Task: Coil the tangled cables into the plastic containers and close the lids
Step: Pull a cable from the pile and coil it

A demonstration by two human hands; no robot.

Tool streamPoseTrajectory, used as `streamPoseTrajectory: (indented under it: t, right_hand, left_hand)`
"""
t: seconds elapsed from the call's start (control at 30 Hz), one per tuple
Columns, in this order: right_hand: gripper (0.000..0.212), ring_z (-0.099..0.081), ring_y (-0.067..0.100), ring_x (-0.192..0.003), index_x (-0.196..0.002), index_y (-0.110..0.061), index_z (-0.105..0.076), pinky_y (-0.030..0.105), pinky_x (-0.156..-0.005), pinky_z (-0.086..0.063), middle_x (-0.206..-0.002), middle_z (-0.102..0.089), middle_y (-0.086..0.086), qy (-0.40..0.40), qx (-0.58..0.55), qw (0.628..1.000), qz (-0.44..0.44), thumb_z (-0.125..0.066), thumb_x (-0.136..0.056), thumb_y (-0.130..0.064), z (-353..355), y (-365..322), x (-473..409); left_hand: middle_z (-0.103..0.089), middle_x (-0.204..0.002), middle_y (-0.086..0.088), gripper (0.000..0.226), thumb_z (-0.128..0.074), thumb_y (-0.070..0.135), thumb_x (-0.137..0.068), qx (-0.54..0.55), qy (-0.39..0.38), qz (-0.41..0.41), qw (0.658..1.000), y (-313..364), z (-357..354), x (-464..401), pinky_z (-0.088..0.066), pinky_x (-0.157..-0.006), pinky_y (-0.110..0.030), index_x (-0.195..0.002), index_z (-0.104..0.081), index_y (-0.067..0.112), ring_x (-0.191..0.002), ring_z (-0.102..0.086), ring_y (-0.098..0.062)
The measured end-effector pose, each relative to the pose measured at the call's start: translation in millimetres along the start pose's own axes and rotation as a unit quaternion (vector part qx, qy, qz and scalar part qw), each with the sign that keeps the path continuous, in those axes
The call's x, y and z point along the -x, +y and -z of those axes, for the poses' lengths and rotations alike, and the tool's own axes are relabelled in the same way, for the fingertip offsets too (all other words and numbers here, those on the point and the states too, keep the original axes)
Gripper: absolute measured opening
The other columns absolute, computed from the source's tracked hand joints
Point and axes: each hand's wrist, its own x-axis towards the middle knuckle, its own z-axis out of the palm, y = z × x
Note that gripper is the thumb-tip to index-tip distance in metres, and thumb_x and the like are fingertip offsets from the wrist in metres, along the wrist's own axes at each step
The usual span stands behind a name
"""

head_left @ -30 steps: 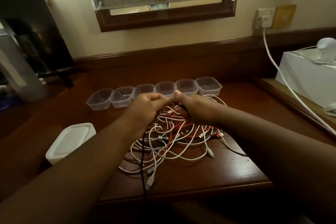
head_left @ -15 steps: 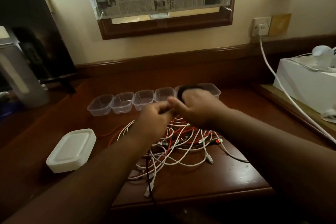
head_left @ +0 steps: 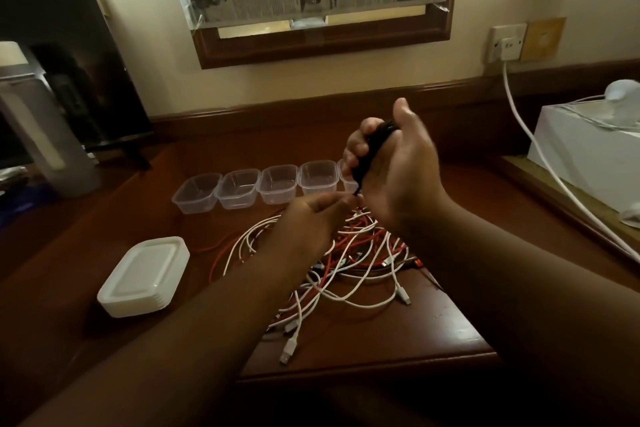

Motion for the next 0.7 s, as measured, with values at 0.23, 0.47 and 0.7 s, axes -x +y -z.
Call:
streamPoseTrajectory:
  t: [0.23,0.47,0.7]
  right_hand:
    - [0.049,-0.046,0.009,-0.056,-0.071,-0.020,-0.051,0.024,-0.055,-0.034,-0.065,-0.050,-0.003,-0.037,0.649,0.759,0.032,-0.030,-0.103,-0.053,9.8,7.3,4.5]
    - [0.070,-0.038,0.008,-0.042,-0.069,-0.014,-0.050,0.026,-0.053,-0.034,-0.056,-0.044,-0.001,-0.121,0.517,0.830,-0.173,-0.016,-0.096,-0.070,13.8,2.0,2.3]
    - [0.069,-0.031,0.016,-0.043,-0.053,-0.017,-0.048,0.029,-0.050,-0.034,-0.051,-0.033,0.000,-0.227,0.368,0.882,-0.187,-0.024,-0.098,-0.063,19.5,-3.2,3.8]
  left_hand:
    - [-0.065,-0.082,0.017,0.011,-0.066,0.016,-0.093,-0.261,0.022,-0.179,0.948,13.4,26.6,-8.6,-0.049,-0.063,-0.008,-0.100,-0.073,0.018,-0.074,-0.064,0.009]
    - [-0.066,-0.089,0.000,0.046,-0.079,0.039,-0.075,-0.201,0.012,-0.157,0.967,16.0,38.8,-14.7,-0.059,-0.069,-0.026,-0.115,-0.058,0.029,-0.081,-0.065,-0.011]
    - [-0.071,-0.093,0.011,0.036,-0.066,0.042,-0.080,-0.073,-0.128,-0.142,0.979,19.6,32.7,-9.5,-0.058,-0.084,-0.030,-0.115,-0.058,0.040,-0.097,-0.069,-0.010]
